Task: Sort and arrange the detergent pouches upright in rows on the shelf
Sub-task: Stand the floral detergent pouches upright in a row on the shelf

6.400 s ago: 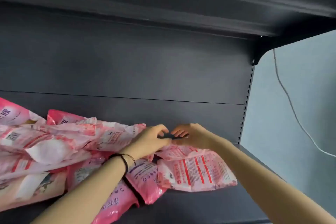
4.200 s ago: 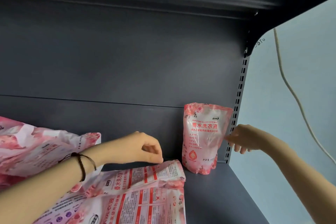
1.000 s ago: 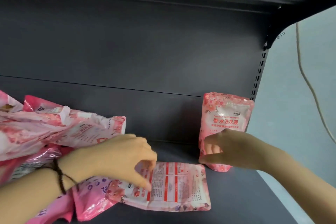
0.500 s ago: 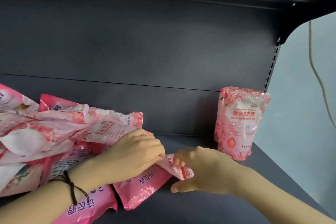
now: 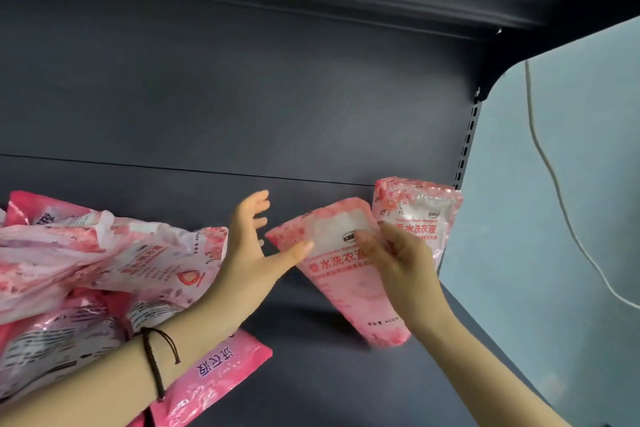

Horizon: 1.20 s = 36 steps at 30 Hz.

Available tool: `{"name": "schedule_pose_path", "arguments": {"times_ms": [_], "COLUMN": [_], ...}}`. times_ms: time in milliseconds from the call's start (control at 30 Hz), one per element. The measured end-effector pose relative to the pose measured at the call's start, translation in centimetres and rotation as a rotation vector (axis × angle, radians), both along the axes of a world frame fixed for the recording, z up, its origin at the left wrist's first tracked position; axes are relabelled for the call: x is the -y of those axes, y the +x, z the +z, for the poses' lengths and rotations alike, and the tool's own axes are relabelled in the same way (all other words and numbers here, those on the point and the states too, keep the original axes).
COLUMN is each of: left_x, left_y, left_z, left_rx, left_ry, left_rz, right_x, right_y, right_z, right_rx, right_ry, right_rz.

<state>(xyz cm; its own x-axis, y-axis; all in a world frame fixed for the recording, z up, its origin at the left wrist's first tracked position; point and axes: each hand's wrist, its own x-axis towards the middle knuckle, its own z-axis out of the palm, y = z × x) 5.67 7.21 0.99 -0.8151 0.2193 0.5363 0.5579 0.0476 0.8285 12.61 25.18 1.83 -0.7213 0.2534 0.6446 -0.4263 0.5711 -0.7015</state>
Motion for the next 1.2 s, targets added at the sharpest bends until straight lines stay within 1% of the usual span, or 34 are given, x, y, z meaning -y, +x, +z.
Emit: {"name": "schedule_pose_path", "arguments": {"times_ms": [67,100,167,200,333,500,667,733,767,800,833,900,967,1000,1033,1100,1133,1167,1200], "left_x": [-1.9,-2.9,-5.1,-6.2,-9.9,-13.9,-16.3,-16.3,-16.0,-15.6,-15.0,-13.5,-11.6,-10.6,-9.4,-6.7,-5.3,-3.7,-2.2], "left_y": [0.2,0.5,1.0,1.1,1.0,1.1,1.0,0.7,0.6,0.3,0.2,0.0,0.1,0.1,0.2,0.5,0.8,1.0,1.1], "left_z": [0.0,0.0,-0.5,-0.8,-0.5,0.4,-1.3,-1.9,-2.0,-2.0,-2.0,-1.7,-1.3,-1.2,-1.1,-0.9,-0.9,-0.9,-0.8], "left_rx": [0.254,0.341,0.41,0.412,0.385,0.256,0.212,0.165,0.125,0.08,0.034,-0.044,-0.125,-0.182,-0.246,-0.352,-0.388,-0.419,-0.447], "left_ry": [0.058,0.045,-0.028,-0.023,0.085,0.107,0.098,0.079,0.047,-0.008,-0.081,-0.284,-0.564,-0.718,-0.855,-1.048,-1.111,-1.162,-1.201], "left_rz": [-0.163,-0.266,-0.379,-0.369,-0.307,-0.316,-0.296,-0.294,-0.279,-0.258,-0.242,-0.202,-0.105,-0.04,0.016,0.079,0.095,0.114,0.141], "right_x": [-1.6,-2.4,-3.7,-4.4,-7.2,-11.2,-13.7,-14.1,-14.3,-14.5,-14.8,-15.4,-16.6,-17.2,-17.6,-18.0,-17.9,-17.5,-16.7], "right_y": [0.1,0.0,0.0,0.0,0.1,0.3,-0.2,-0.5,-0.5,-0.5,-0.3,0.5,1.4,1.9,2.5,3.5,3.9,4.3,4.6], "right_z": [0.4,0.4,-0.4,-0.8,-1.0,-0.3,-2.0,-2.4,-2.5,-2.5,-2.4,-1.9,-0.8,-0.2,0.4,1.4,1.5,1.6,1.6], "right_rx": [-0.042,-0.033,-0.001,0.006,-0.051,-0.111,-0.068,-0.036,-0.023,-0.015,-0.012,0.019,0.144,0.265,0.441,0.858,1.007,1.079,1.087], "right_ry": [-0.329,-0.473,-0.646,-0.684,-0.704,-0.7,-0.713,-0.676,-0.623,-0.526,-0.382,-0.021,0.306,0.454,0.577,0.729,0.8,0.877,0.948], "right_rz": [0.064,0.09,0.12,0.118,0.09,0.14,0.198,0.208,0.182,0.135,0.079,-0.055,-0.205,-0.271,-0.312,-0.279,-0.222,-0.173,-0.143]}}
